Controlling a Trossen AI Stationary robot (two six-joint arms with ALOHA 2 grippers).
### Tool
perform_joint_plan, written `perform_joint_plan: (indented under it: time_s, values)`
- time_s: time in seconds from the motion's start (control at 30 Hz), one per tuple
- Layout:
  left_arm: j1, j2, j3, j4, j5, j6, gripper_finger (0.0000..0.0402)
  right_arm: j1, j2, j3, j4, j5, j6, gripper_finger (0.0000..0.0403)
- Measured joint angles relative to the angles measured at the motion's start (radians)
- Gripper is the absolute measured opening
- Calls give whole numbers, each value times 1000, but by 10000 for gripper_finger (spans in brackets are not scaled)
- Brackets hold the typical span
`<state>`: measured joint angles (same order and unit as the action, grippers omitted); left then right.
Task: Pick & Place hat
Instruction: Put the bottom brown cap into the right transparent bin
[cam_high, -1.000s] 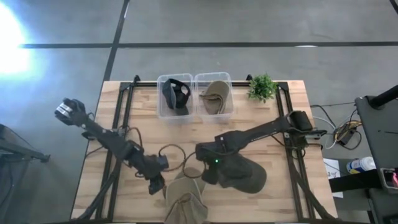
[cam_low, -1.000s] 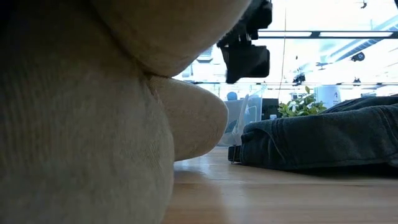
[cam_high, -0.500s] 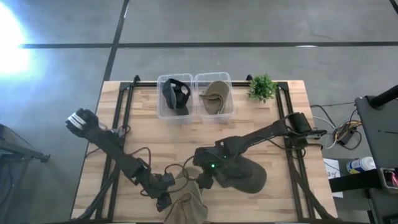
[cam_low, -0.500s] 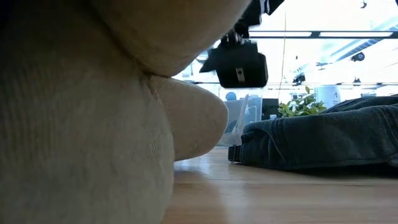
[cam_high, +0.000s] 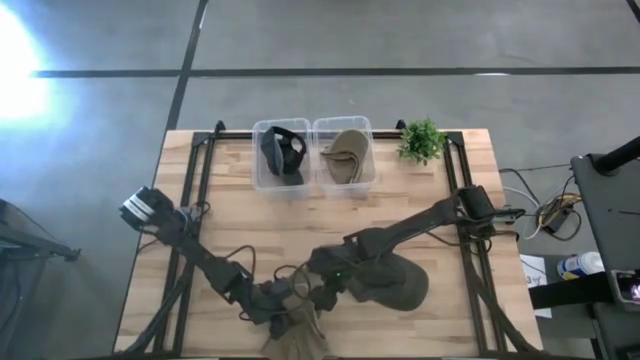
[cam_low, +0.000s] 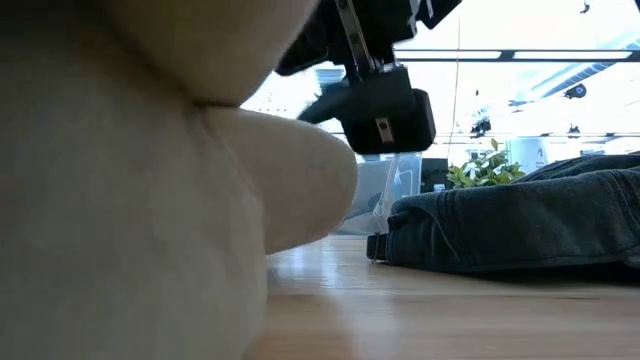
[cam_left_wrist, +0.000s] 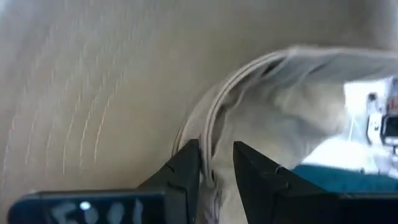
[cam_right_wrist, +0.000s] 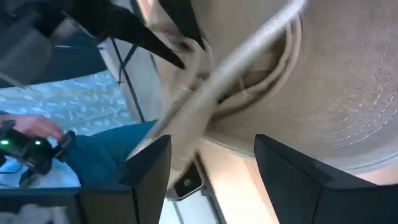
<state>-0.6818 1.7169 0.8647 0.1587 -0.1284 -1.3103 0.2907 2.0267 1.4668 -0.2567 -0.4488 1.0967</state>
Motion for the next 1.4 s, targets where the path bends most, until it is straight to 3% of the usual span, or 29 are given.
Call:
perform_joint_plan:
  time_s: [0.3, 0.8, 0.93, 1.17, 1.4]
  values:
    - [9, -35, 1, 4, -169, 38, 92, 1, -15, 31, -7, 16, 20, 226]
    - [14, -33, -1, -2, -167, 67, 92, 18, 116, 64, 9, 33, 12, 219]
    - [14, -33, -1, 0, -129, 51, 92, 17, 131, 68, 10, 38, -20, 177]
    - [8, -86, -1, 2, -94, 11, 92, 17, 133, 68, 10, 65, -61, 33]
    - [2, -247, -1, -4, -102, 26, 92, 23, 118, 67, 10, 83, -95, 15]
